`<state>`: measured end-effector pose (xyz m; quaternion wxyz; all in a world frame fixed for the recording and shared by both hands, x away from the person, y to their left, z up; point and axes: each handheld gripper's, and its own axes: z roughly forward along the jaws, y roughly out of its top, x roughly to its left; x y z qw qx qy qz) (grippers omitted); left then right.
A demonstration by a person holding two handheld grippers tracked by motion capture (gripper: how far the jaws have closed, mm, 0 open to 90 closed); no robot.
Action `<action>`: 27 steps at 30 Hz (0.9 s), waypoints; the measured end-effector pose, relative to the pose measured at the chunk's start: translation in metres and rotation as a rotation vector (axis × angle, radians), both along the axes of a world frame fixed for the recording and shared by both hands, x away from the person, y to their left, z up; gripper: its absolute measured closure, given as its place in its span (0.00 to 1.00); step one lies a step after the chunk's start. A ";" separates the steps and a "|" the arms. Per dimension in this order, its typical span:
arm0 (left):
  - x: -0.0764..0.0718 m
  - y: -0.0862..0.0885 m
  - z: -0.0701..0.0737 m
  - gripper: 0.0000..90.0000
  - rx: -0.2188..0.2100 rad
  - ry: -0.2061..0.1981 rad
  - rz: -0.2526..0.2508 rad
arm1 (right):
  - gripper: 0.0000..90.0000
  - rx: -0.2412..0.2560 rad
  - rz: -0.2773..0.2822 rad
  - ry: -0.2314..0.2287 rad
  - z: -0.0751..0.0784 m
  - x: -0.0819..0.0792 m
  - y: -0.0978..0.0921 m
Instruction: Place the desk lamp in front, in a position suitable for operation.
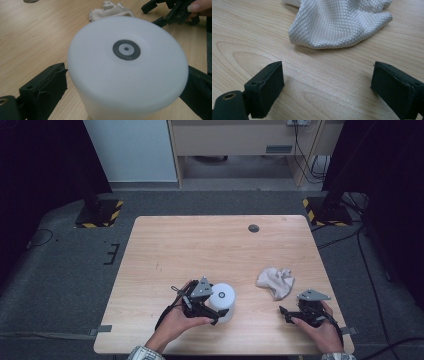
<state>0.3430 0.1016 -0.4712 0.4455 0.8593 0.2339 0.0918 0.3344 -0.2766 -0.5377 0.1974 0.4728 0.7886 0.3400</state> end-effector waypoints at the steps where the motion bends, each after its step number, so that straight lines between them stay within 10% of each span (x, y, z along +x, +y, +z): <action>1: -0.001 0.001 -0.002 0.01 -0.001 0.002 0.003 | 0.13 0.000 0.000 0.000 0.000 0.000 0.000; 19: -0.008 0.017 -0.015 0.01 -0.018 0.000 0.009 | 0.13 0.038 -0.025 -0.008 0.014 0.006 0.004; 27: -0.017 0.018 -0.019 0.01 0.011 0.002 -0.006 | 0.14 0.054 0.005 -0.014 0.034 0.047 0.024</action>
